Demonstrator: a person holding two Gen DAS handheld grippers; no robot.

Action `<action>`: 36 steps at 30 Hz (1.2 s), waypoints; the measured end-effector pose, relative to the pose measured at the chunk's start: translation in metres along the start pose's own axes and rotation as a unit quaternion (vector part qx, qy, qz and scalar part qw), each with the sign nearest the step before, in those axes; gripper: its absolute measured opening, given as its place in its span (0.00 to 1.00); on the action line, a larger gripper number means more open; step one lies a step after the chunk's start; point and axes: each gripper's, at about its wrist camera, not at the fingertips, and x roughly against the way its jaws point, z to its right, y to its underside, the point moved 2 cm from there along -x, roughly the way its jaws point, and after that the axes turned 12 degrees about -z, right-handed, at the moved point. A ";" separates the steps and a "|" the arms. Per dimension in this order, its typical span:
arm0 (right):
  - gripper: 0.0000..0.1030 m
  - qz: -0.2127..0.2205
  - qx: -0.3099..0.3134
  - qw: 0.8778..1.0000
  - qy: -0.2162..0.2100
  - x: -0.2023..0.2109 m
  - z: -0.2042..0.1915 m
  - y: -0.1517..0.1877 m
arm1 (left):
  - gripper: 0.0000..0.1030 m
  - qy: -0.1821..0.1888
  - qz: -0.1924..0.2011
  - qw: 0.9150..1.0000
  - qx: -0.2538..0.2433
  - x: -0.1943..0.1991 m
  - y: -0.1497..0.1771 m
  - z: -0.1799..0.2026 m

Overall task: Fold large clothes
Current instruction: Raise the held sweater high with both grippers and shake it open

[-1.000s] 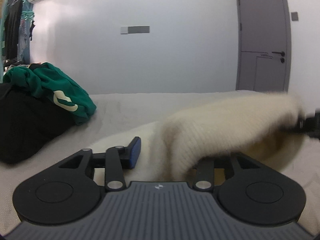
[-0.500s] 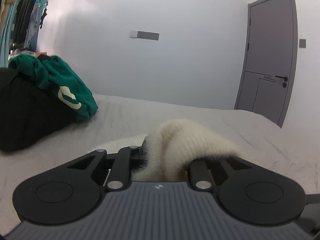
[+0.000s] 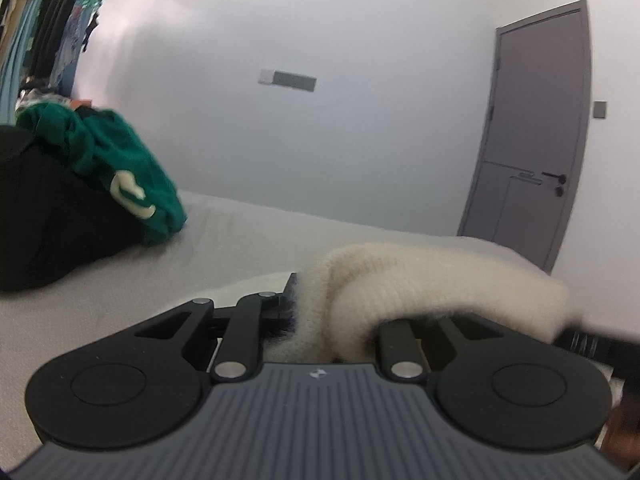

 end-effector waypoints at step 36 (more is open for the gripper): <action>0.14 0.255 0.161 0.947 -0.108 0.321 -0.087 -0.351 | 0.18 0.078 0.273 0.951 -0.126 0.400 -0.331 0.096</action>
